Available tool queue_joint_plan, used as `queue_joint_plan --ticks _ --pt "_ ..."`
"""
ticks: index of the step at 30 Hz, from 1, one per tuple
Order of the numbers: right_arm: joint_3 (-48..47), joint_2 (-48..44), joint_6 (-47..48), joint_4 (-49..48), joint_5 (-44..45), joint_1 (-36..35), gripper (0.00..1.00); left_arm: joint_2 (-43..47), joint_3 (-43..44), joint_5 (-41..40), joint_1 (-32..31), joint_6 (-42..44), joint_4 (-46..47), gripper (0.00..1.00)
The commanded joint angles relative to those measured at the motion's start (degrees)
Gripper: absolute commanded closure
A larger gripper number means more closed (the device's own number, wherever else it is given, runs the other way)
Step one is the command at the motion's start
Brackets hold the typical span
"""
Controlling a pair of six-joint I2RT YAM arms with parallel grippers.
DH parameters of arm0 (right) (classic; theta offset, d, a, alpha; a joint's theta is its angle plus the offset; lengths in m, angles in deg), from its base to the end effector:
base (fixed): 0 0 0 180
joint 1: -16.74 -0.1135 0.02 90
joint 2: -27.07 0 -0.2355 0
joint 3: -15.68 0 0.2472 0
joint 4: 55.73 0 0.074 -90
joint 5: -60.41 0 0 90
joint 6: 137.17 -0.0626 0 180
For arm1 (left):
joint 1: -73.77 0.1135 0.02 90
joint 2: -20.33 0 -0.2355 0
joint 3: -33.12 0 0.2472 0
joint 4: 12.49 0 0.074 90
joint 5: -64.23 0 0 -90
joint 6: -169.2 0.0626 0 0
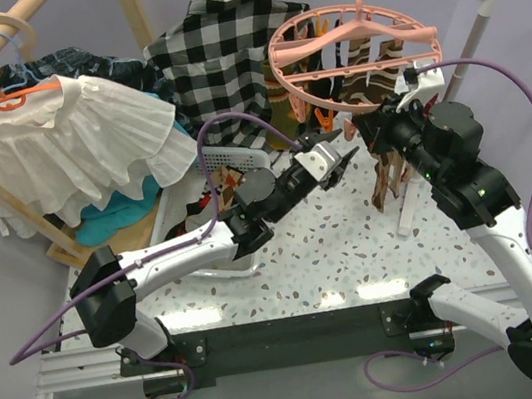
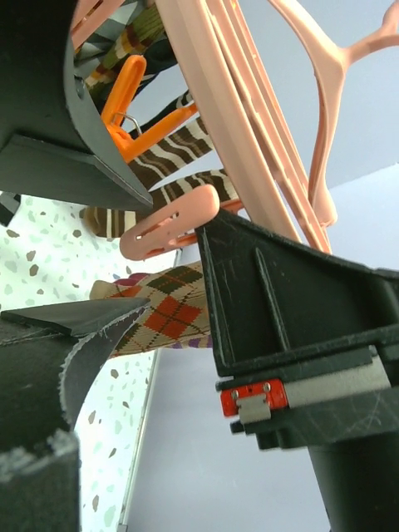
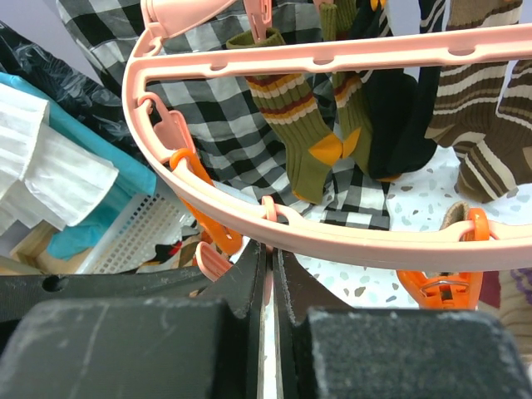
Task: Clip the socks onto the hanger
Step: Open the clamp at the hanger.
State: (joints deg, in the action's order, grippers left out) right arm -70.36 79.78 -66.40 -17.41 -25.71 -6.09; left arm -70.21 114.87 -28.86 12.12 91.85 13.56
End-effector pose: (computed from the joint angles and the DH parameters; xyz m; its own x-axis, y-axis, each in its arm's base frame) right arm 0.2042 0.0814 0.4248 -0.1827 0.2796 -0.9426 -0.2804 0.9041 0.3226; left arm 0.1914 -0.3477 0.3517 0.3246 -0.1410 -0.9353 0.8027 0.5640 0.1935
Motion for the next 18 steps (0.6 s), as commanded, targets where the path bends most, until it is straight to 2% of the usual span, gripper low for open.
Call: queue_joint_plan --ticks 1,11,17,18 --pt "-0.52 -1.12 0.59 -3.00 -0.19 0.07 1.00 -0.77 1.99 1.16 1.00 -0.25 4.90 0.51" --pt "-0.44 -1.64 0.94 -3.09 -0.89 0.15 1.00 -2.62 4.10 0.45 2.32 -4.20 4.20 0.53" --pt "0.09 -1.64 0.85 -3.44 -1.24 0.15 1.00 -2.97 5.51 1.42 2.50 -6.31 4.11 0.60" --pt "0.18 -1.56 0.85 -3.36 -1.42 0.07 1.00 -3.15 5.69 1.51 2.50 -6.93 3.94 0.64"
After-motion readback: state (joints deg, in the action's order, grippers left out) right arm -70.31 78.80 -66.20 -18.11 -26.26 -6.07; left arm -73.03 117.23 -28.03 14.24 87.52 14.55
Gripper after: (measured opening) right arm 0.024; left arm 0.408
